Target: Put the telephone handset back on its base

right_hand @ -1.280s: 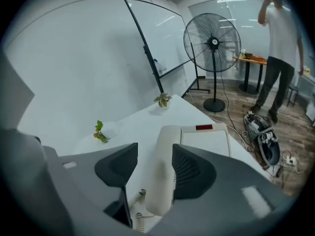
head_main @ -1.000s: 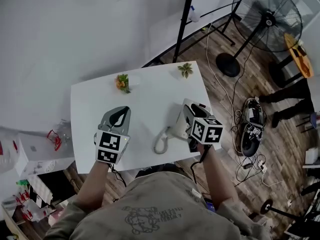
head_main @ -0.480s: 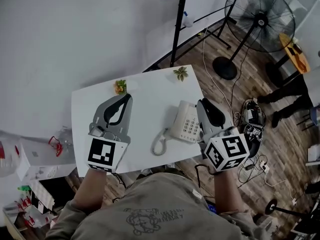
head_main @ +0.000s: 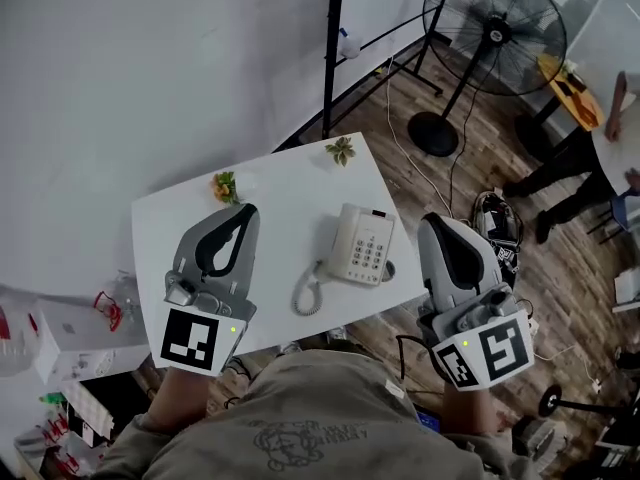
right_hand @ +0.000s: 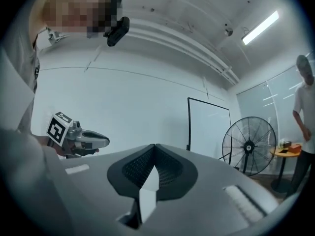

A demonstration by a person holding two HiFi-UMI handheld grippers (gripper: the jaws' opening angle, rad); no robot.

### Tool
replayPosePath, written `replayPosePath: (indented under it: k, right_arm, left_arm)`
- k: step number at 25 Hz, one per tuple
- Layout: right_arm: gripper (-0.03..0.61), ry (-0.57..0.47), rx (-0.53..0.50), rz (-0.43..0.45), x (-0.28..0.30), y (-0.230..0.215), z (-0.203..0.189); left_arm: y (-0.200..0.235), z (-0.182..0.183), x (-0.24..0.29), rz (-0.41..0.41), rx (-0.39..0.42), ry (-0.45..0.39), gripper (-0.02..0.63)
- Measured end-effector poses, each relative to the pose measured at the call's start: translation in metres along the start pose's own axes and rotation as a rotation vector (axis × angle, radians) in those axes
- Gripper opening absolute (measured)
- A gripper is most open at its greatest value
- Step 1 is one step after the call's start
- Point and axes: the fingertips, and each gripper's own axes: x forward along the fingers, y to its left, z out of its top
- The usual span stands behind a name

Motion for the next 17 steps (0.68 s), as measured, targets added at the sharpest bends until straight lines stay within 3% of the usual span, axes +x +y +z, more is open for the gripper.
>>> replayPosePath:
  k: [17]
  right_arm:
    - [0.028, 0.064, 0.022, 0.027, -0.02, -0.02, -0.02]
  left_arm:
    - [-0.026, -0.011, 0.0, 0.01, -0.005, 0.08, 0.0]
